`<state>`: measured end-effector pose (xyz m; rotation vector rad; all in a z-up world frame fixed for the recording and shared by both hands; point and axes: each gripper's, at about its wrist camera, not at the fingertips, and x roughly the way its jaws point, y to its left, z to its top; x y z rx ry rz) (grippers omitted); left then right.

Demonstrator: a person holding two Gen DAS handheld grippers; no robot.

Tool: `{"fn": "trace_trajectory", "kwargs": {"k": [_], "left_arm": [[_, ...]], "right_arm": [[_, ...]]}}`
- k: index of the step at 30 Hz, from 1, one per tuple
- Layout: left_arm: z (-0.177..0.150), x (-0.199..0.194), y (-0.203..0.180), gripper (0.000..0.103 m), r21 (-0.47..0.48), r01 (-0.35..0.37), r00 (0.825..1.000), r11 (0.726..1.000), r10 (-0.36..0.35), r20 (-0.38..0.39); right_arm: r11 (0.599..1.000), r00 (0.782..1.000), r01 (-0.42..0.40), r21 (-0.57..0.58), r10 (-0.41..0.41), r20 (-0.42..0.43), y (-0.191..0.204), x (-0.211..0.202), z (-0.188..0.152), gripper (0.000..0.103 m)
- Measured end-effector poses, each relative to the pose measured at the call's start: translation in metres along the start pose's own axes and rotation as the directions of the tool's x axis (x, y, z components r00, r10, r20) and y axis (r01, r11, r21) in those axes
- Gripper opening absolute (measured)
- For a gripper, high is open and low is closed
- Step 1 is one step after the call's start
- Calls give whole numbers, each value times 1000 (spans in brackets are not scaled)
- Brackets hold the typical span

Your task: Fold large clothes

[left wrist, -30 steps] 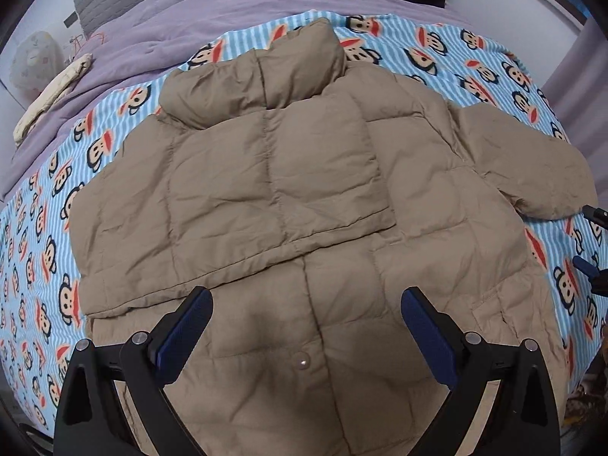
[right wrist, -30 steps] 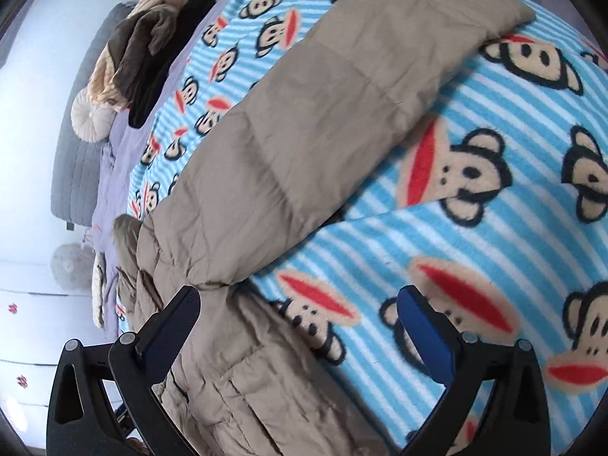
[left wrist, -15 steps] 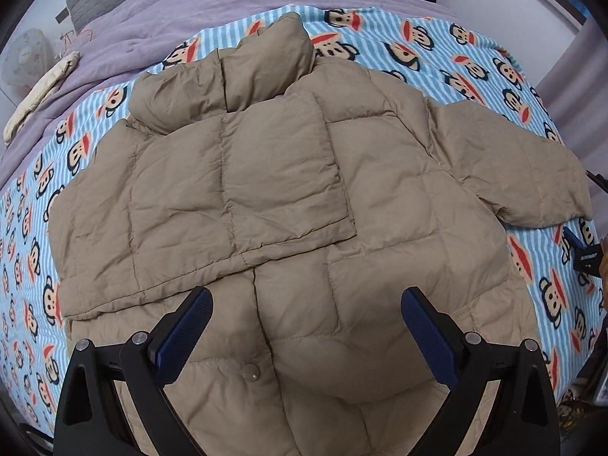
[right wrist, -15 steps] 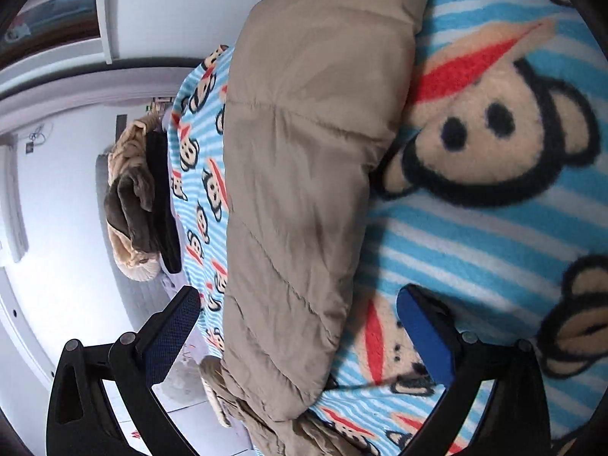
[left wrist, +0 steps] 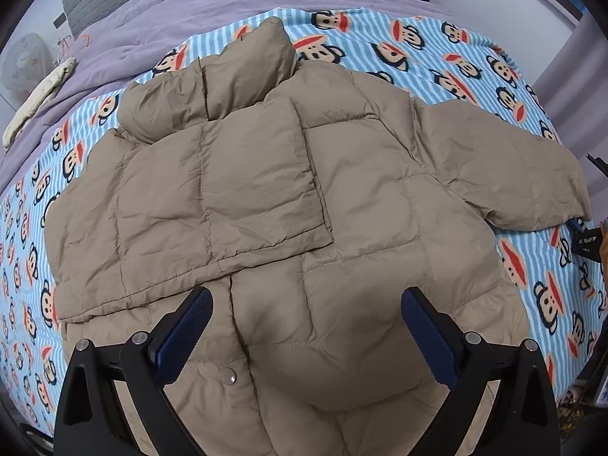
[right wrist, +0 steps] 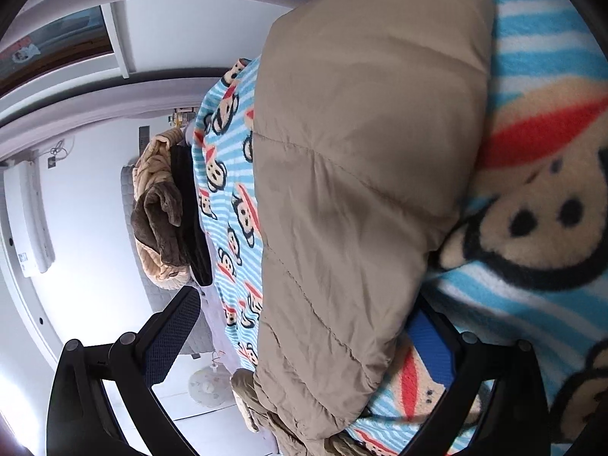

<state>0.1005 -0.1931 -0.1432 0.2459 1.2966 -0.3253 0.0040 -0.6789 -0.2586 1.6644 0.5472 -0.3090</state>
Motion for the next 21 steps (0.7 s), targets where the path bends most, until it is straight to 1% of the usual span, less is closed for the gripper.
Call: {"fn": "trace_trajectory", "kwargs": {"k": [6, 8, 9, 11, 13, 14, 15, 16, 18, 21], "left_arm": [[2, 2, -1, 100, -12, 12, 1000, 1000, -12, -14], [3, 0, -1, 100, -8, 2, 1000, 1000, -2, -4], [3, -1, 0, 100, -5, -3, 1000, 1000, 3, 5], [3, -4, 1, 100, 0, -12, 1000, 1000, 12, 21], [4, -4, 3, 100, 6, -31, 999, 1000, 31, 27], [4, -4, 6, 100, 7, -42, 999, 999, 42, 29], [4, -4, 8, 100, 7, -48, 998, 999, 48, 31], [5, -4, 11, 100, 4, -48, 998, 999, 48, 32], [6, -5, 19, 100, -2, -38, 999, 999, 38, 32], [7, -9, 32, 100, -19, -43, 998, 999, 44, 46]], "right_arm": [[999, 1000, -20, 33, 20, 7, 6, 0, 9, 103], [998, 1000, -17, 58, 17, 10, 6, -1, 11, 103], [998, 1000, -19, 67, 18, 12, 6, -2, 12, 101], [997, 1000, -24, 69, 23, 20, 6, -3, 13, 90], [997, 1000, -25, 69, 24, 12, 6, -2, 14, 50], [997, 999, -41, 73, 41, 8, 6, -1, 14, 41], [995, 998, -66, 71, 66, 4, 8, 1, 14, 23], [995, 997, -83, 55, 83, -2, 12, 2, 13, 14], [994, 994, -105, -1, 105, -18, 26, 4, 8, 13], [983, 987, -148, -108, 141, -71, 59, 9, -9, 13]]}}
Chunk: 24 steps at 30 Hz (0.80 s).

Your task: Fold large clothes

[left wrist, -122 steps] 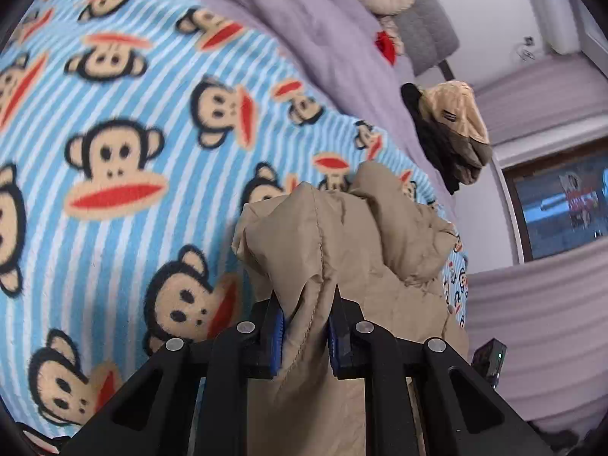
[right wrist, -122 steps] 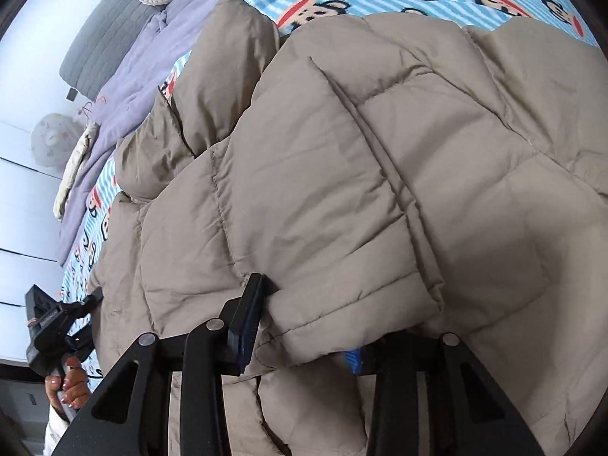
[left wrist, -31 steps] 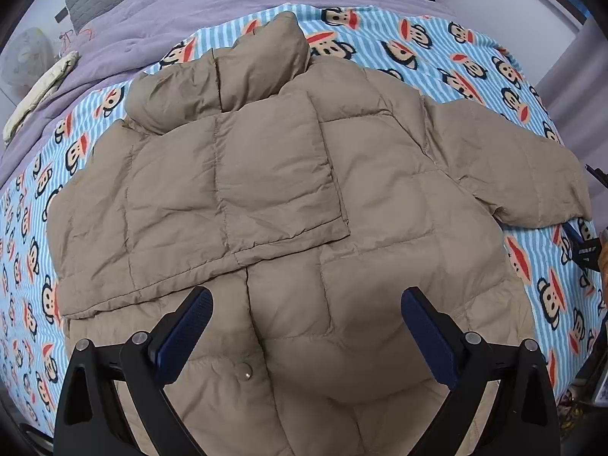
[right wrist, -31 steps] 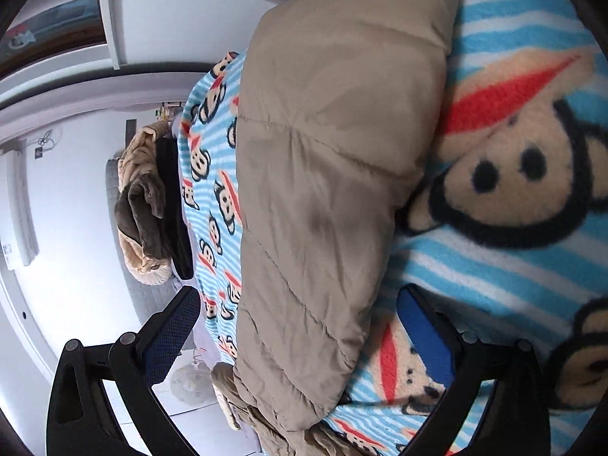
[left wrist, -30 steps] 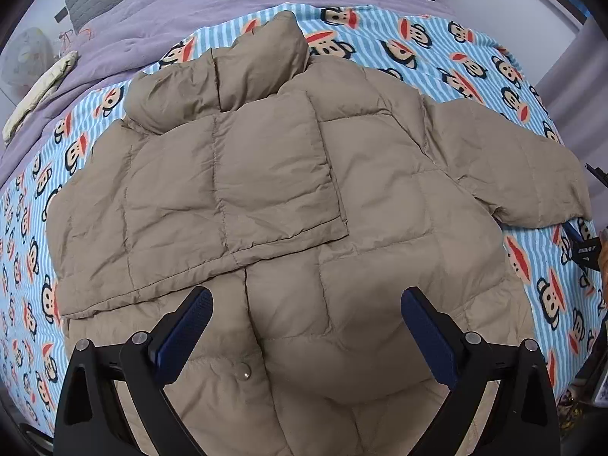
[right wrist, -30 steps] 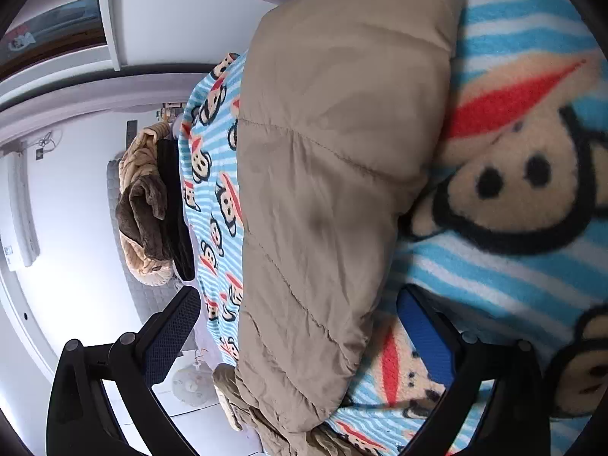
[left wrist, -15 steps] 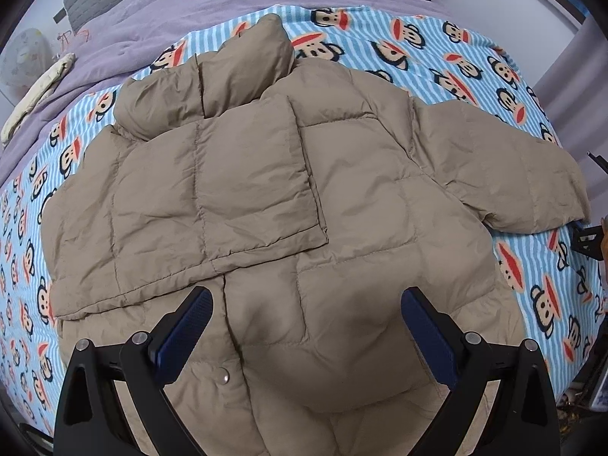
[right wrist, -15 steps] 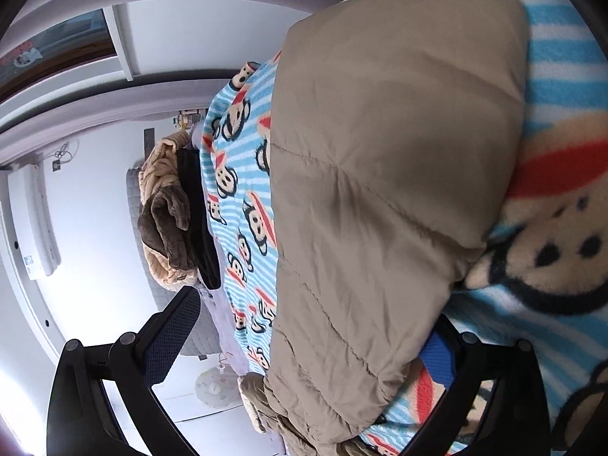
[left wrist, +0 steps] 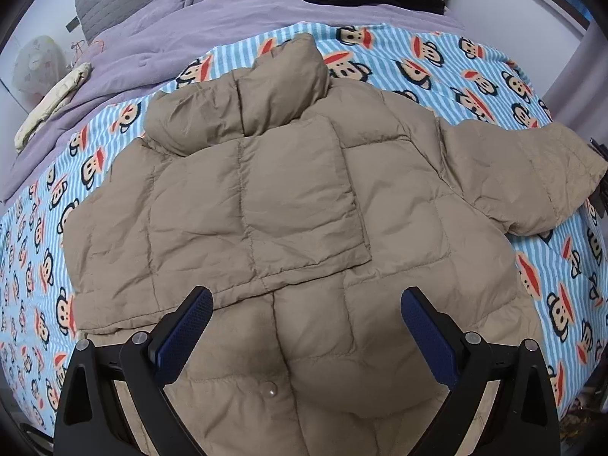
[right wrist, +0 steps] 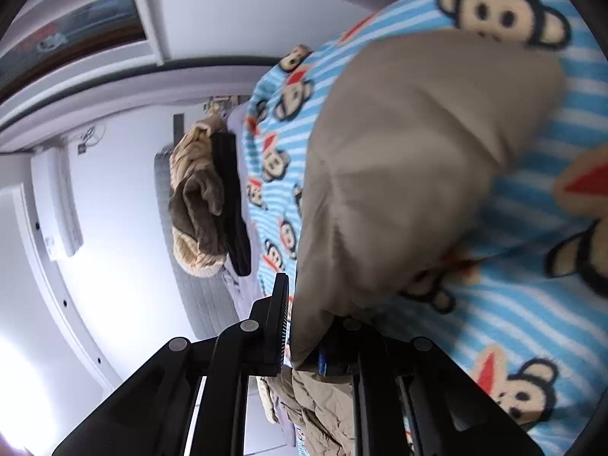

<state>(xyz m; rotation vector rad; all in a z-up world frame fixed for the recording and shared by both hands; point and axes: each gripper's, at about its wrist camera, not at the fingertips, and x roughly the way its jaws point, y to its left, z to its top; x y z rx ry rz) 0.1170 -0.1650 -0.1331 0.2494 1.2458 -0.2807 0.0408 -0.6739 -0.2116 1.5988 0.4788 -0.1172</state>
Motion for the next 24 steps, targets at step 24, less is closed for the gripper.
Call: {"fn": "trace_trajectory", "kwargs": {"k": [24], "left_arm": [[-27, 6, 154, 100, -183, -130, 991, 974, 126, -34]], "right_arm": [[562, 720, 47, -826, -592, -362, 67, 244, -370, 14]]}}
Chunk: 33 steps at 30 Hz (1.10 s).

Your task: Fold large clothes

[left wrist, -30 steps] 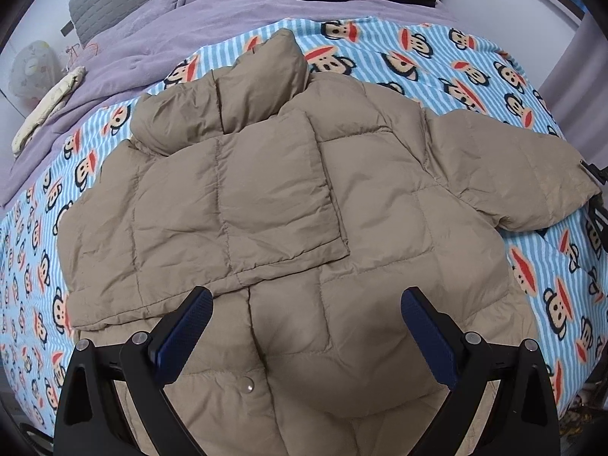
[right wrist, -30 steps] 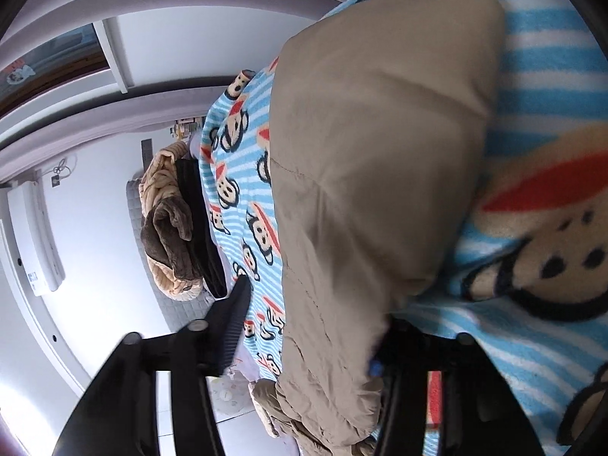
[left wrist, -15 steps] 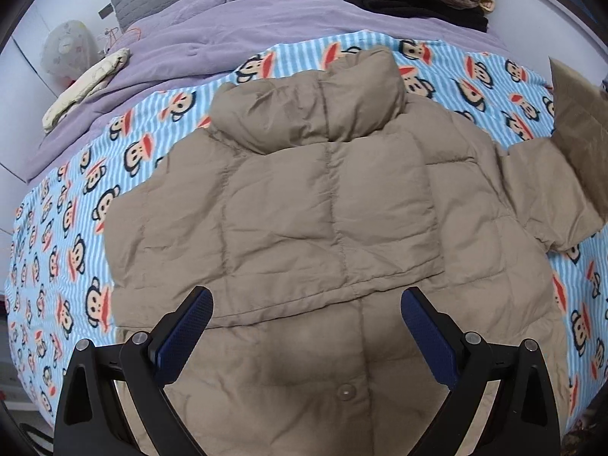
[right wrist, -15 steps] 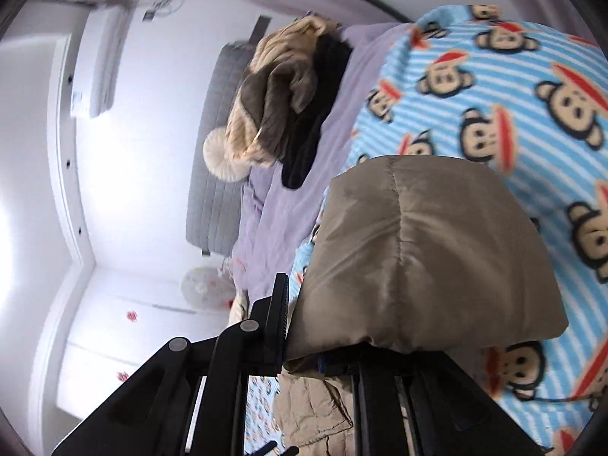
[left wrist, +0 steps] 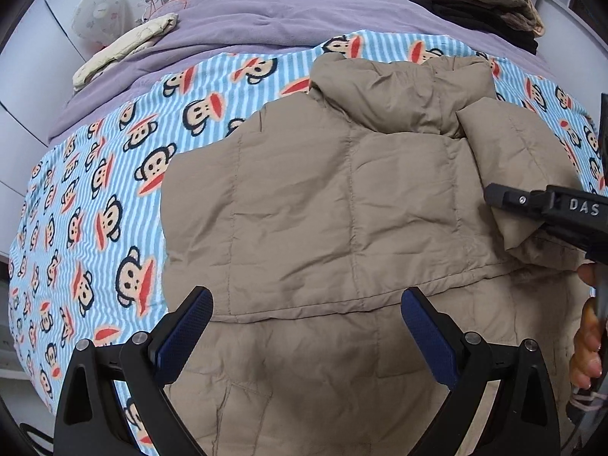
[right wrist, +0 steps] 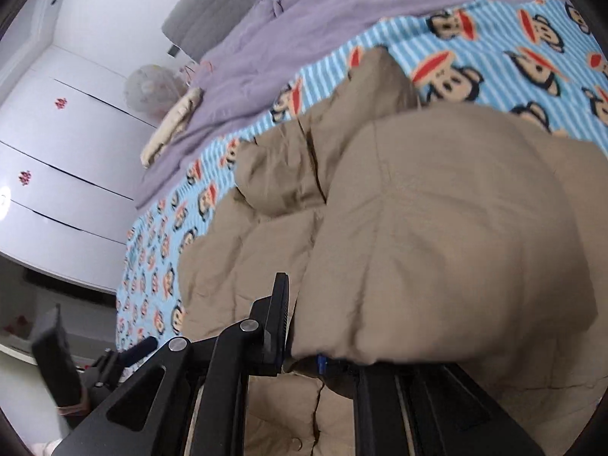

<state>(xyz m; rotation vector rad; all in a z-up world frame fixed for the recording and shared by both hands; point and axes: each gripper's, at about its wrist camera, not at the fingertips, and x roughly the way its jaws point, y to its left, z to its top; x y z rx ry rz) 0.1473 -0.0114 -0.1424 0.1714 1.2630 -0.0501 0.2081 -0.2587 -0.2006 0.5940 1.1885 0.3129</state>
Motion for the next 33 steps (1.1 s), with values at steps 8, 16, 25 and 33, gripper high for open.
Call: {"fn": "trace_trajectory", "kwargs": {"k": [8, 16, 25, 33], "left_arm": [[-1, 7, 11, 100, -12, 18, 1000, 1000, -18, -3], [1, 17, 42, 100, -116, 157, 987, 981, -160, -19], [-4, 12, 83, 100, -201, 266, 963, 943, -268, 13], [6, 12, 107, 100, -310, 357, 933, 881, -352, 73]], "right_arm": [[999, 999, 8, 43, -6, -40, 2, -5, 7, 85], [942, 996, -68, 328, 43, 83, -41, -42, 12, 85], [950, 976, -199, 241, 171, 133, -9, -31, 39, 17], [976, 993, 103, -191, -112, -41, 86, 16, 10, 21]]}}
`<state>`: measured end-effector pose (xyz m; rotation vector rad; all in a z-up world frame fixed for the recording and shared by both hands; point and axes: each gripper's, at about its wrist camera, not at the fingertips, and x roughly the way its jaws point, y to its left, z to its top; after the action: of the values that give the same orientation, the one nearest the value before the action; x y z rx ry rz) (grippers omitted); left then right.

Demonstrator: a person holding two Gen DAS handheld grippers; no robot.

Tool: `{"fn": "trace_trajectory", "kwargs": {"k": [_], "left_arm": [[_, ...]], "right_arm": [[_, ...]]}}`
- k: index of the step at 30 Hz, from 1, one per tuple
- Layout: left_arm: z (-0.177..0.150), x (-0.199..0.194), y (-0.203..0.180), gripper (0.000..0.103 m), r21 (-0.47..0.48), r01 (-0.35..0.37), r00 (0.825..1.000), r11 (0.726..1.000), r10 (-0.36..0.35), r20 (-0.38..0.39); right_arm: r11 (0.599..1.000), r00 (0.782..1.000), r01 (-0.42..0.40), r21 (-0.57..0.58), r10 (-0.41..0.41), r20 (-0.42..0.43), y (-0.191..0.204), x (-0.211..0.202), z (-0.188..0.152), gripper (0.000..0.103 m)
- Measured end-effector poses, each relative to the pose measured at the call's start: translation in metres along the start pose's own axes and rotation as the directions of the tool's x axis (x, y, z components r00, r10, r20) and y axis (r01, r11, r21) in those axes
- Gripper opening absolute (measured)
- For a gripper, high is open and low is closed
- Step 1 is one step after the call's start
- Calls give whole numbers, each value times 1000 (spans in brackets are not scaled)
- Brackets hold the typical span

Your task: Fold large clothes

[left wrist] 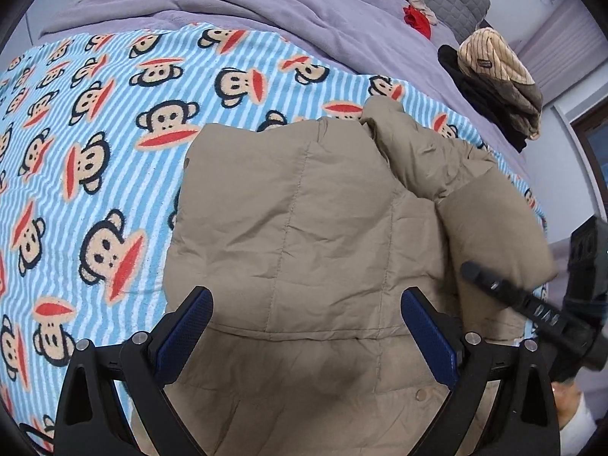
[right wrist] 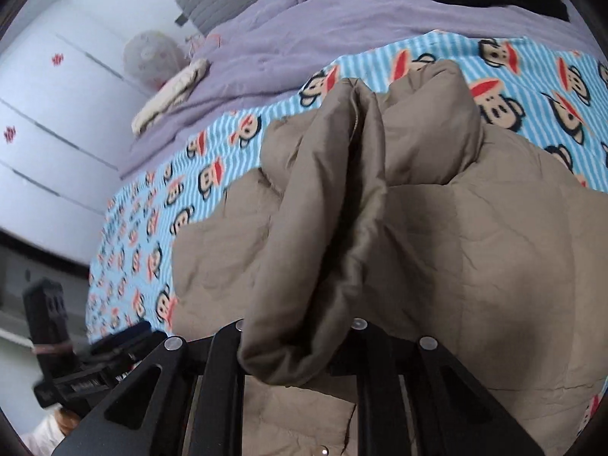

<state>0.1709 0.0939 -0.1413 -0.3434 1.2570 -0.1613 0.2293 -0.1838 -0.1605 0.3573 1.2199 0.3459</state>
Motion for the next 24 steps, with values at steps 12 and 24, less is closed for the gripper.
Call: {"fn": "trace_trajectory", "kwargs": {"k": [12, 24], "left_arm": [[9, 51, -52, 100, 10, 298, 942, 955, -292, -168], [1, 86, -85, 14, 116, 178, 964, 977, -150, -218]], "right_arm": [[988, 991, 101, 114, -90, -101, -75, -44, -70, 82], [681, 984, -145, 718, 26, 174, -252, -89, -104, 37]]}}
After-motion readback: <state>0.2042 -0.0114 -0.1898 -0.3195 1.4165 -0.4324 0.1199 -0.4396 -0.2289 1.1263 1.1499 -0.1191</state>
